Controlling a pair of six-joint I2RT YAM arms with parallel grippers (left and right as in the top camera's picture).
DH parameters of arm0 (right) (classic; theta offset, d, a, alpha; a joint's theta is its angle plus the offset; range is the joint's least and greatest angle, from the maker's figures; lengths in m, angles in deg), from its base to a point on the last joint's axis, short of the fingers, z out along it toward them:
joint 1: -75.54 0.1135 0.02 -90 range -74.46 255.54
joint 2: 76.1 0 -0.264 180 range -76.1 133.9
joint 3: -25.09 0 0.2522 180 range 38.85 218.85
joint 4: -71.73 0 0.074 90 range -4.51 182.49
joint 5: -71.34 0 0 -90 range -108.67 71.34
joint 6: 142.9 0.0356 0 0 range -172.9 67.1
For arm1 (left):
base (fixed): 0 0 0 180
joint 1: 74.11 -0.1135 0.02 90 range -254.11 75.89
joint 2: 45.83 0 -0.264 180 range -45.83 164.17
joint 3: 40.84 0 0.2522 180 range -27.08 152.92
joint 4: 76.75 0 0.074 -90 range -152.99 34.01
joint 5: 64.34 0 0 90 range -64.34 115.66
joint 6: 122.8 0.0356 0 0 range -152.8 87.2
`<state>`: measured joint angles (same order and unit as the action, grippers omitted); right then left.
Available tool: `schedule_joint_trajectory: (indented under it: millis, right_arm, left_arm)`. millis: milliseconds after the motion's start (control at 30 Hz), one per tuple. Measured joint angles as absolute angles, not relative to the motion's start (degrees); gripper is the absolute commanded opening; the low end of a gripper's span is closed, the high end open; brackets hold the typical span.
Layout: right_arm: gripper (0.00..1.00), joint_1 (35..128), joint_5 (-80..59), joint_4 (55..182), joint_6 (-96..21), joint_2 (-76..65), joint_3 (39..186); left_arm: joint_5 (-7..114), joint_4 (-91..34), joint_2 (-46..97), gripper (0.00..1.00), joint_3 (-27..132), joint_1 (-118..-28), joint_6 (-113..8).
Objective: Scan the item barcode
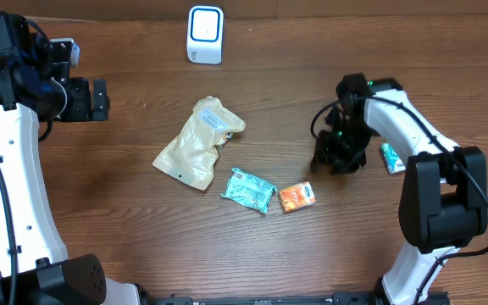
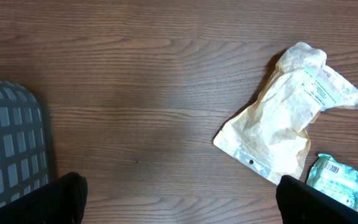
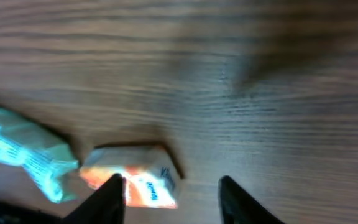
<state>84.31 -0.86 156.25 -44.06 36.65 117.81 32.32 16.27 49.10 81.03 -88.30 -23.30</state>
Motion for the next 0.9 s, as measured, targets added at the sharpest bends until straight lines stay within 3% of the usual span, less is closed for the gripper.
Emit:
schedule_joint_trajectory:
  millis: [533, 900]
  right_arm:
    - [0.27, 84.3, 3.9, 147.0, -44.1, 36.7, 108.8]
    - [0.33, 84.2, 12.9, 149.6, -47.9, 36.7, 110.4]
  left_arm:
    - [32.3, 16.3, 49.1, 1.00, 81.0, -88.3, -23.3]
    - [32.3, 16.3, 49.1, 1.00, 81.0, -88.3, -23.3]
